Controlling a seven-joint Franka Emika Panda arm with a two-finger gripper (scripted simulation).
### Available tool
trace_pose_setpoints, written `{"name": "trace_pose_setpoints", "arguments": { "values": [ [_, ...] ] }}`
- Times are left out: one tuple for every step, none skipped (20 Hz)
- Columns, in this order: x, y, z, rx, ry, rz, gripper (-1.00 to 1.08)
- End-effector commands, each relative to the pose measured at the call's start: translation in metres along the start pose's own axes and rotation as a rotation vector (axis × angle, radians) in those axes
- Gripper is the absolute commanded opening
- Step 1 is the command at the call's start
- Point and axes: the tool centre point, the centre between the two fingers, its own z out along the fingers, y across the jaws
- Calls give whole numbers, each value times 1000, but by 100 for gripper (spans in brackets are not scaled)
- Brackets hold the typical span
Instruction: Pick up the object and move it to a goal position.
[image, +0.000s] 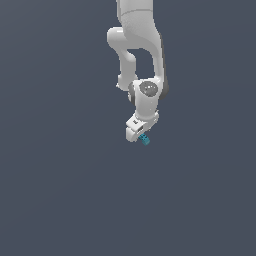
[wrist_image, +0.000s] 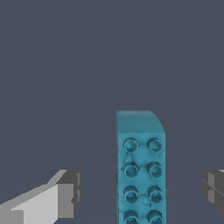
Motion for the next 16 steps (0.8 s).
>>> {"name": "trace_pose_setpoints", "arguments": {
  "values": [
    [0, 0, 12, 0, 0, -2, 100],
    [0, 0, 15, 0, 0, -2, 100],
    [0, 0, 18, 0, 0, -2, 100],
    [0, 0, 20, 0, 0, -2, 100],
    [0, 0, 22, 0, 0, -3, 100],
    [0, 0, 23, 0, 0, -3, 100],
    [0, 0, 24, 0, 0, -3, 100],
    [0, 0, 25, 0, 0, -3, 100],
    [0, 0, 25, 0, 0, -3, -100],
    [0, 0, 25, 0, 0, -3, -100],
    [0, 0, 25, 0, 0, -3, -100],
    [0, 0, 25, 0, 0, -3, -100],
    [0, 0, 25, 0, 0, -3, -100],
    [0, 0, 25, 0, 0, -3, -100],
    [0, 0, 25, 0, 0, -3, -100],
    [0, 0, 25, 0, 0, -3, -100]
  ]
}}
